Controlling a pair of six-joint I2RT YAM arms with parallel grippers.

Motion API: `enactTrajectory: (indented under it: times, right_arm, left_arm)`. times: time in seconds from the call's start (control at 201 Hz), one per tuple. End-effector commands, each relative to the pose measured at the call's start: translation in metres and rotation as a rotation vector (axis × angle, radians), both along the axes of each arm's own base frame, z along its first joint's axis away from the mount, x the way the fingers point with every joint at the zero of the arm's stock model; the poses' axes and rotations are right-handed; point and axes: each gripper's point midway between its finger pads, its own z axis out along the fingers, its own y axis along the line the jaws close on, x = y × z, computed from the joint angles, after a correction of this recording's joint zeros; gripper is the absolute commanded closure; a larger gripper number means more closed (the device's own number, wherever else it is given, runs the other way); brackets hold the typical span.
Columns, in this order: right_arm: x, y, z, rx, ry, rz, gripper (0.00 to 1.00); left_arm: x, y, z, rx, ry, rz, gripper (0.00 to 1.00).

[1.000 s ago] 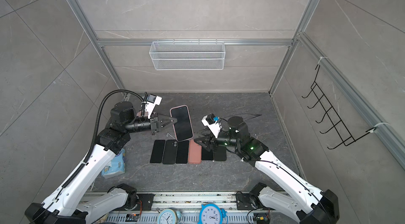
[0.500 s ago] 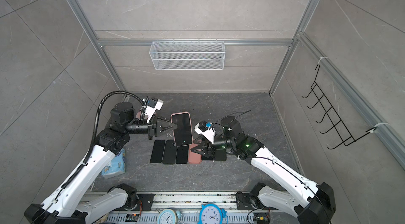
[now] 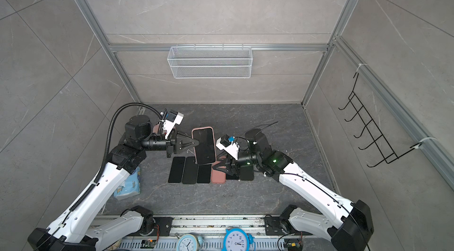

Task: Take the phone out of the phone case
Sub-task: Remove the phone case from the phone.

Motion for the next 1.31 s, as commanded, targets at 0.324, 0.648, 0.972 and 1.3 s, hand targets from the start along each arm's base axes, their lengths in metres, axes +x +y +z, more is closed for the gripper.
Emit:
enactTrajectory:
  times: [0.324,0.648,0.972,1.3]
  right_arm:
    - [0.001,0.007,0.022,0.050,-0.055,0.032,0.70]
    - [-0.004,0.008,0.018,0.062,-0.059,0.067,0.92]
    - [-0.005,0.010,0.013,0.068,-0.129,0.113,1.00]
    - [0.004,0.017,0.018,0.103,-0.298,0.138,1.00]
  left_arm:
    - [-0.014,0.002,0.021,-0.054,-0.115,-0.045,1.00]
    - [-0.010,0.000,0.020,-0.066,-0.099,-0.042,1.00]
    - [0.011,-0.005,0.016,-0.102,-0.002,0.024,1.00]
    - [0.044,-0.011,0.006,-0.181,0.243,0.130,1.00]
